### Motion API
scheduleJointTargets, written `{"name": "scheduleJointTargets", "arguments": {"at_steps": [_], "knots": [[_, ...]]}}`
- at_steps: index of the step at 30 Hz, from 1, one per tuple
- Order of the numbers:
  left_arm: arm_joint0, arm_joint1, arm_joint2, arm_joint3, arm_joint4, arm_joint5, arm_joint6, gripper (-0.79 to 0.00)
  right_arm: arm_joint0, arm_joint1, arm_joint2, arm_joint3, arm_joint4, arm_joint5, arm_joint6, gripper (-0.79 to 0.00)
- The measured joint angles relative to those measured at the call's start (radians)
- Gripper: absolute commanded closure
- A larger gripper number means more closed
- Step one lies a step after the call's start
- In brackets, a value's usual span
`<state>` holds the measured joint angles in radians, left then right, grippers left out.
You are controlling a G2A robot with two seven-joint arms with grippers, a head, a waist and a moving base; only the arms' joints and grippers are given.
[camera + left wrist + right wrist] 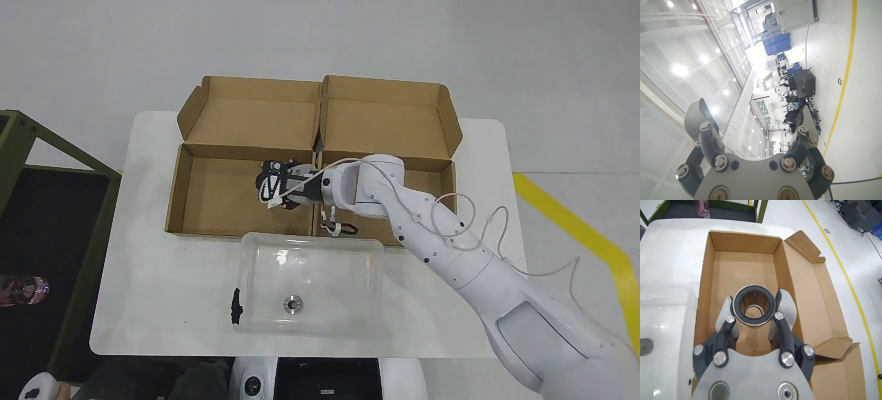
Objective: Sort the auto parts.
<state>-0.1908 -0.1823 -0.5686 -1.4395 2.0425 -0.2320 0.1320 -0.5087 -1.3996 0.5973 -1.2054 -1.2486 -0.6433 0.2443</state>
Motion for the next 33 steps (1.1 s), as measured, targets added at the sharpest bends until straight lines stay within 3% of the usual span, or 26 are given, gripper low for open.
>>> {"name": "scheduleJointTargets", "arguments": {"at_steps": [18, 25, 33], "knots": [[0.000, 0.000, 0.000, 0.000, 0.000, 0.000, 0.000, -0.785, 0.045, -0.068, -0.041, 0.212, -0.043, 0.069, 0.004, 0.000], [0.000, 0.000, 0.000, 0.000, 0.000, 0.000, 0.000, -0.785, 0.057, -0.085, -0.041, 0.246, -0.066, 0.072, 0.000, -0.212], [0.000, 0.000, 0.000, 0.000, 0.000, 0.000, 0.000, -0.785, 0.062, -0.099, -0.038, 0.276, -0.081, 0.059, 0.004, -0.311]]}}
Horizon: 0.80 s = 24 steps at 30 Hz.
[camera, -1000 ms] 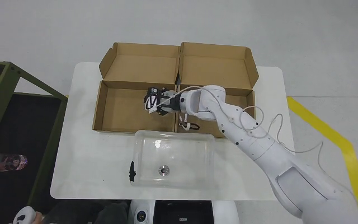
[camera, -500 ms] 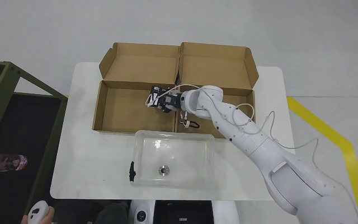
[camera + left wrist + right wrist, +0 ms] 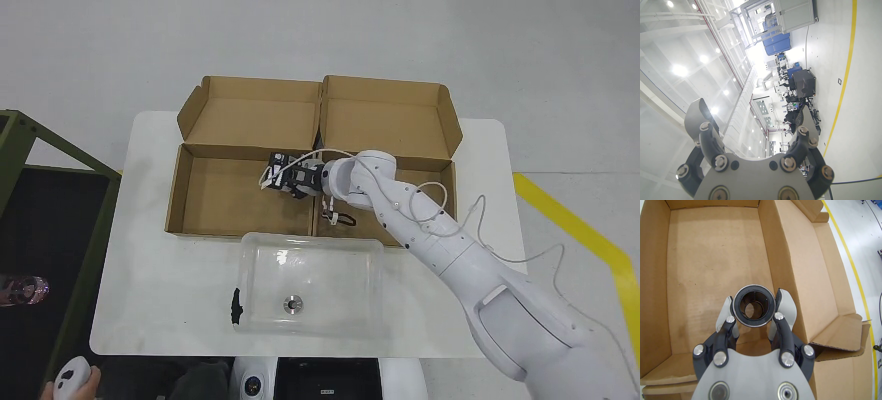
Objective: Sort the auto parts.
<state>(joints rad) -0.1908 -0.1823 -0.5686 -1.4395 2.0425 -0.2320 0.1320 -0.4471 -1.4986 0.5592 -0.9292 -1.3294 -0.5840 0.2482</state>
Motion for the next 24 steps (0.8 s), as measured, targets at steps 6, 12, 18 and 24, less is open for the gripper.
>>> {"name": "scheduleJointTargets", "arguments": {"at_steps": [6, 12, 18, 24], "knots": [[0.000, 0.000, 0.000, 0.000, 0.000, 0.000, 0.000, -0.785, 0.003, -0.006, 0.009, 0.010, -0.014, -0.009, -0.002, -0.366], [0.000, 0.000, 0.000, 0.000, 0.000, 0.000, 0.000, -0.785, 0.002, -0.005, 0.029, -0.005, -0.028, -0.021, -0.010, -0.446], [0.000, 0.000, 0.000, 0.000, 0.000, 0.000, 0.000, -0.785, -0.010, 0.005, 0.063, -0.056, -0.037, -0.040, -0.026, -0.474], [0.000, 0.000, 0.000, 0.000, 0.000, 0.000, 0.000, -0.785, -0.049, 0.029, 0.117, -0.152, -0.037, -0.080, -0.041, -0.505]]}}
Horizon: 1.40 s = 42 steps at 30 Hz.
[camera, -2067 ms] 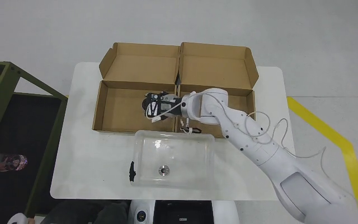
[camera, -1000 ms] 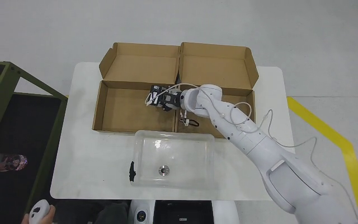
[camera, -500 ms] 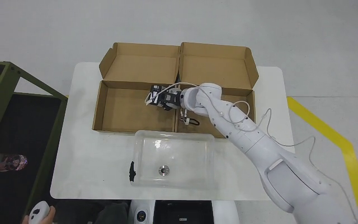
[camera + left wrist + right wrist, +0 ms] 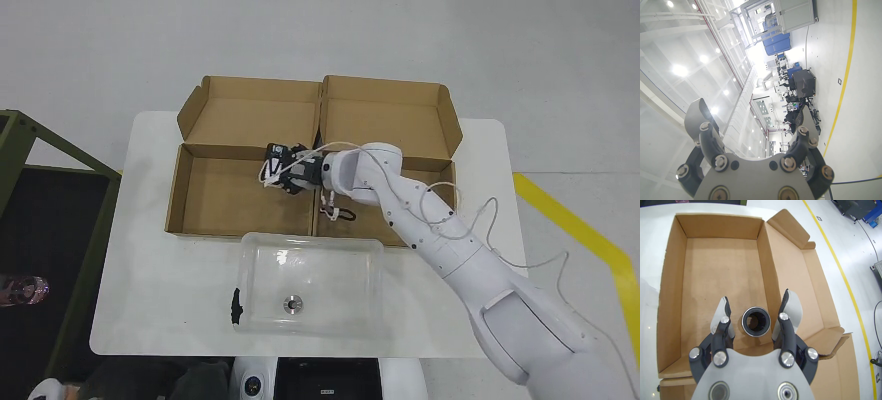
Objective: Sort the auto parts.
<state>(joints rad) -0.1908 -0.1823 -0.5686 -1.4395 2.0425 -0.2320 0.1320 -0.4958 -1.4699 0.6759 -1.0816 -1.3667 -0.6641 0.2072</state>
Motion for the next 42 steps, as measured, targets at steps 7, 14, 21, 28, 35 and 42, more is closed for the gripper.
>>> {"name": "scheduleJointTargets", "arguments": {"at_steps": [7, 14, 21, 28, 35, 42], "knots": [[0.000, 0.000, 0.000, 0.000, 0.000, 0.000, 0.000, -0.785, -0.098, 0.042, 0.076, -0.171, -0.010, -0.068, 0.017, -0.511], [0.000, 0.000, 0.000, 0.000, 0.000, 0.000, 0.000, -0.785, -0.230, 0.084, 0.138, -0.382, -0.023, -0.155, 0.072, -0.489], [0.000, 0.000, 0.000, 0.000, 0.000, 0.000, 0.000, -0.785, -0.362, 0.118, 0.172, -0.579, -0.031, -0.240, 0.122, -0.520], [0.000, 0.000, 0.000, 0.000, 0.000, 0.000, 0.000, -0.785, -0.455, 0.141, 0.185, -0.677, -0.028, -0.289, 0.152, -0.499], [0.000, 0.000, 0.000, 0.000, 0.000, 0.000, 0.000, -0.785, -0.519, 0.158, 0.188, -0.702, -0.029, -0.322, 0.159, -0.480], [0.000, 0.000, 0.000, 0.000, 0.000, 0.000, 0.000, -0.785, -0.579, 0.178, 0.202, -0.720, -0.035, -0.349, 0.152, -0.468]]}}
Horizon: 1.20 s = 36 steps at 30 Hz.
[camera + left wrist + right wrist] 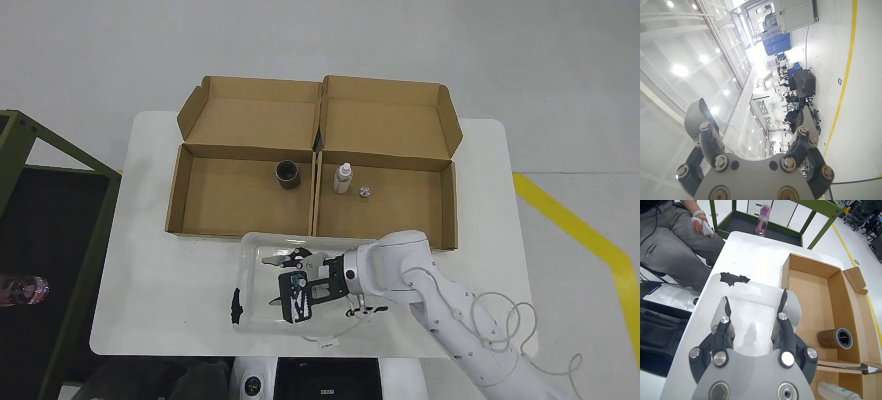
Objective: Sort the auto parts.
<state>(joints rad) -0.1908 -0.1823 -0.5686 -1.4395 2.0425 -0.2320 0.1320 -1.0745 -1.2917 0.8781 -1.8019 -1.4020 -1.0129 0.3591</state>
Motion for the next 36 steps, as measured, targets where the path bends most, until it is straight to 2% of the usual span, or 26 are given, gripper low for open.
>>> {"name": "scheduleJointTargets", "arguments": {"at_steps": [13, 24, 33, 36], "knots": [[0.000, 0.000, 0.000, 0.000, 0.000, 0.000, 0.000, -0.785, -0.049, 0.036, -0.023, 0.018, -0.091, 0.001, -0.055, -0.465], [0.000, 0.000, 0.000, 0.000, 0.000, 0.000, 0.000, -0.785, -0.053, 0.045, -0.053, 0.081, -0.154, 0.010, -0.088, -0.456], [0.000, 0.000, 0.000, 0.000, 0.000, 0.000, 0.000, -0.785, -0.043, 0.047, -0.083, 0.122, -0.197, 0.032, -0.096, -0.425], [0.000, 0.000, 0.000, 0.000, 0.000, 0.000, 0.000, -0.785, -0.035, 0.046, -0.094, 0.133, -0.209, 0.044, -0.099, -0.391]]}}
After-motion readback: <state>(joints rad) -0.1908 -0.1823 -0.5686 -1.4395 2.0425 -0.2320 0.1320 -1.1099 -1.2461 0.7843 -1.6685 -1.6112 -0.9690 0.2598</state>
